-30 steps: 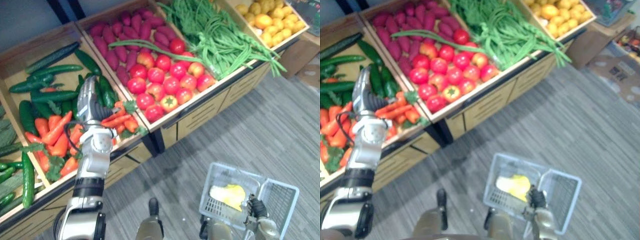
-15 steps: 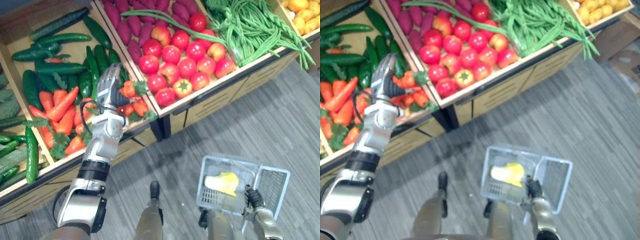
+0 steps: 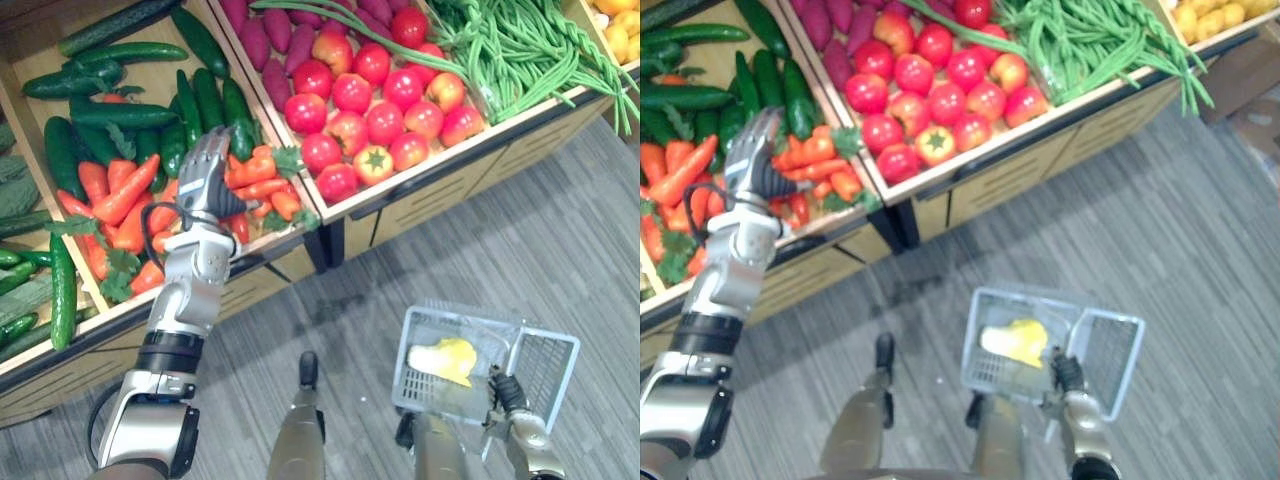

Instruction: Pick vegetable in the basket

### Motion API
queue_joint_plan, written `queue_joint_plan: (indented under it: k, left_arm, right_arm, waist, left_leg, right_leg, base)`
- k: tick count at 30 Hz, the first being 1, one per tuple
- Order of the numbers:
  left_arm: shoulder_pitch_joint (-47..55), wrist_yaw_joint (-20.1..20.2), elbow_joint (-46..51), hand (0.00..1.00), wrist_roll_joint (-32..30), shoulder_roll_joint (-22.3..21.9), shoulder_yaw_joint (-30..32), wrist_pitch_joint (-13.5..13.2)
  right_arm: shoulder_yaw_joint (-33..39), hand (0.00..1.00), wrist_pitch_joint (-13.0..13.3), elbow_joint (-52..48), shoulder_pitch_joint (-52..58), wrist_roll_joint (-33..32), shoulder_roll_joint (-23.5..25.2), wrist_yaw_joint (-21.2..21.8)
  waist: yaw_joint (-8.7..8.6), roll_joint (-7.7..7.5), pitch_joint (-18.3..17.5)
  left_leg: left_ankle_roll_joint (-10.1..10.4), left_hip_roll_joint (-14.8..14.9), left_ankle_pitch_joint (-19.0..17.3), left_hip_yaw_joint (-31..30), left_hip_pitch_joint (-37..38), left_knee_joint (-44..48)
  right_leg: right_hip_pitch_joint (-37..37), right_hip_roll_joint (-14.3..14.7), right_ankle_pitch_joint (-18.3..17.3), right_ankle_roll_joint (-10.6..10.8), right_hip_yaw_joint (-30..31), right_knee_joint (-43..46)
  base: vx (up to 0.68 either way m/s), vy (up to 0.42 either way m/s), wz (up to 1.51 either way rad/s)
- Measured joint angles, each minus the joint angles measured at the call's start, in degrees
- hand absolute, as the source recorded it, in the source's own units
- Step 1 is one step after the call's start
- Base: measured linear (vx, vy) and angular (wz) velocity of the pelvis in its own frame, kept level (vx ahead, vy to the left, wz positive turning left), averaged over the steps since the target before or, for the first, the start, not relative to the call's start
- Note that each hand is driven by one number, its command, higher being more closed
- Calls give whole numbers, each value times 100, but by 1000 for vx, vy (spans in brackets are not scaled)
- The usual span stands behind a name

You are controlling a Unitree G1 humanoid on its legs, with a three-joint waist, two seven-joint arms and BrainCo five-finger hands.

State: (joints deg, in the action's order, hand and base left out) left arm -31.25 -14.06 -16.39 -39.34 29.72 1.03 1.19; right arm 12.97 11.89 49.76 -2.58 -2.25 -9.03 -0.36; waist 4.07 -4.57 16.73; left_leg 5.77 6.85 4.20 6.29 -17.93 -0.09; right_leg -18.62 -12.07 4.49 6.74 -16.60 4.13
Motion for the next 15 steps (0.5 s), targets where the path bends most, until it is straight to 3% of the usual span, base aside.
queue_joint_plan:
  k: [7,15]
  left_arm:
    - [326,319,226,0,-210,49,420,166]
    - [451,327,232,0,-211,247,757,308]
  right_arm:
    - [8,100,-18,-7,-7,4,-1,72]
    - [17,100,-39,-19,-12,5,-3,85]
  waist:
    - [4,-1,0]
    - [32,-2,1]
  left_leg:
    - [4,25,-2,74,2,3]
    - [11,39,-9,69,-82,18]
  right_leg:
    - [-10,24,1,0,30,-22]
    - [-64,31,2,-2,30,-51]
  base:
    - [21,-6,-3]
    - [0,0,0]
